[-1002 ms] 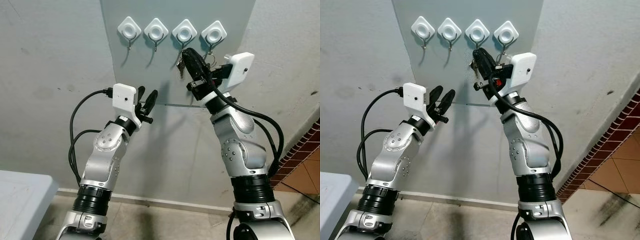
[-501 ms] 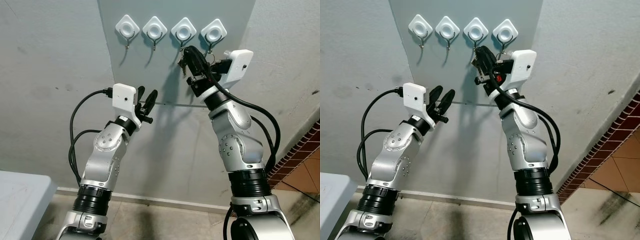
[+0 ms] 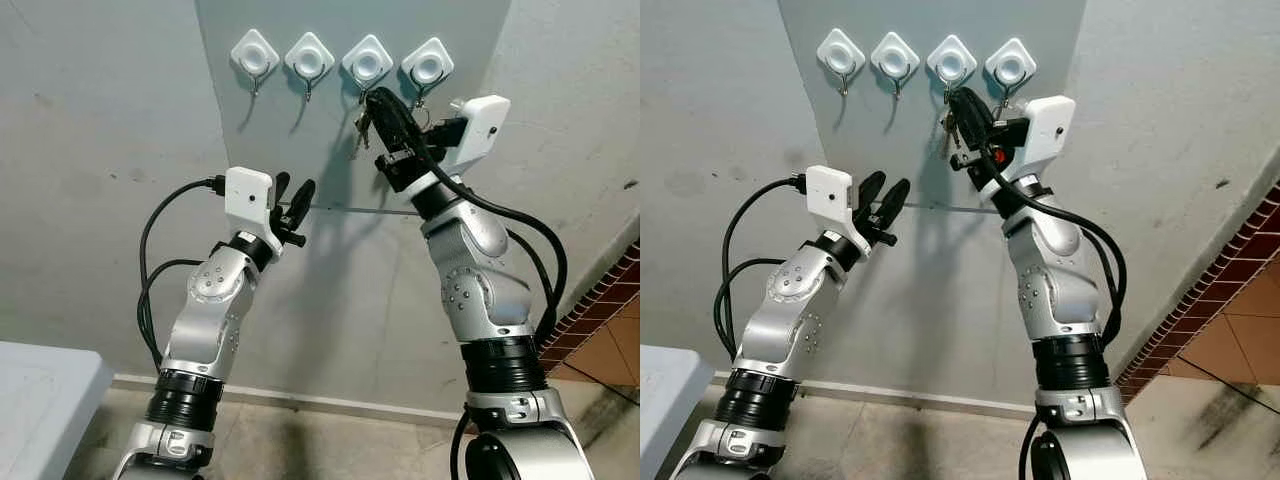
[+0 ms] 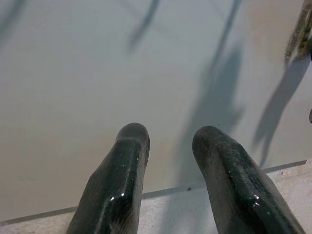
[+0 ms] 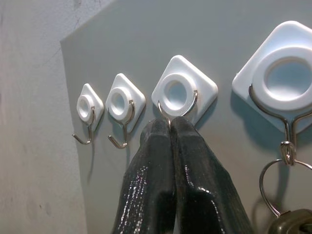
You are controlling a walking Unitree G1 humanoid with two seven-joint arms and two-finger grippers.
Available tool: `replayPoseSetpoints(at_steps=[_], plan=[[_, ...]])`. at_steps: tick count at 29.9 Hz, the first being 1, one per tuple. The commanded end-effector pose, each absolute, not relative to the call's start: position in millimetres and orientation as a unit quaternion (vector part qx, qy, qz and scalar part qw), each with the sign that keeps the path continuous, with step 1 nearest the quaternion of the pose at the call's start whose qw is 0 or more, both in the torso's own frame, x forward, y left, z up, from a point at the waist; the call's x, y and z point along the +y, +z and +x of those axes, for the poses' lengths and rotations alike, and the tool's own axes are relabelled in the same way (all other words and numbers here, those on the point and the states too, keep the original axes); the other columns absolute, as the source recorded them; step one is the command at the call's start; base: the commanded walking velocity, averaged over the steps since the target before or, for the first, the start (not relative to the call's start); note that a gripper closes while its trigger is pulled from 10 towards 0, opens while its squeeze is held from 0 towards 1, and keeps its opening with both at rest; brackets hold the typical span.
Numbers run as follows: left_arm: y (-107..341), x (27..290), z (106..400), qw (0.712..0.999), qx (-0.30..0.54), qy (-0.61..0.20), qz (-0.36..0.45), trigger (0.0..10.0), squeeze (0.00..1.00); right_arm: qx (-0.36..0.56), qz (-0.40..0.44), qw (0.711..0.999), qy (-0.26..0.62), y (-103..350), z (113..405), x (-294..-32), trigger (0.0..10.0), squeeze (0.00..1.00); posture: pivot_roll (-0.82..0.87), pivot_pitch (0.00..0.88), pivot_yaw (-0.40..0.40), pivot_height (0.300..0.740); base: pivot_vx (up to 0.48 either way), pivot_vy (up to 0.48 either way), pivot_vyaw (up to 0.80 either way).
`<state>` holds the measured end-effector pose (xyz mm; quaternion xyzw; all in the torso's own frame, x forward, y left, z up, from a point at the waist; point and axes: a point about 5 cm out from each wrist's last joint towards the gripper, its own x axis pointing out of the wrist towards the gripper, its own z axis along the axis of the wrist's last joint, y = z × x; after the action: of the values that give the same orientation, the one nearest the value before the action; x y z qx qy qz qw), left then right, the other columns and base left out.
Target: Hang keys on a hook
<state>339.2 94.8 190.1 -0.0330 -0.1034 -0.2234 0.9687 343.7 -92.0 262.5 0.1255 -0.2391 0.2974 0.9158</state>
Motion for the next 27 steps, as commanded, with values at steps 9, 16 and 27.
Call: replayPoseSetpoints(at_steps=[9, 16, 27], plan=[[195, 95, 341, 0.968, -0.112, -0.221, -0.034, 10.0, 0.0, -0.242, 0.11, 0.921, 0.285, 264, 345, -94, 10.0, 0.0, 0.07, 0.0, 0.009, 0.74, 0.0, 0.0, 0.0], [195, 95, 341, 0.969, -0.112, -0.219, -0.035, 10.0, 0.0, -0.221, 0.092, 0.931, 0.277, 256, 348, -97, 10.0, 0.0, 0.07, 0.0, 0.009, 0.74, 0.0, 0.0, 0.0], [195, 95, 341, 0.968, -0.112, -0.221, -0.036, 10.0, 0.0, -0.236, 0.103, 0.916, 0.307, 260, 342, -90, 10.0, 0.0, 0.06, 0.0, 0.011, 0.74, 0.0, 0.0, 0.0]])
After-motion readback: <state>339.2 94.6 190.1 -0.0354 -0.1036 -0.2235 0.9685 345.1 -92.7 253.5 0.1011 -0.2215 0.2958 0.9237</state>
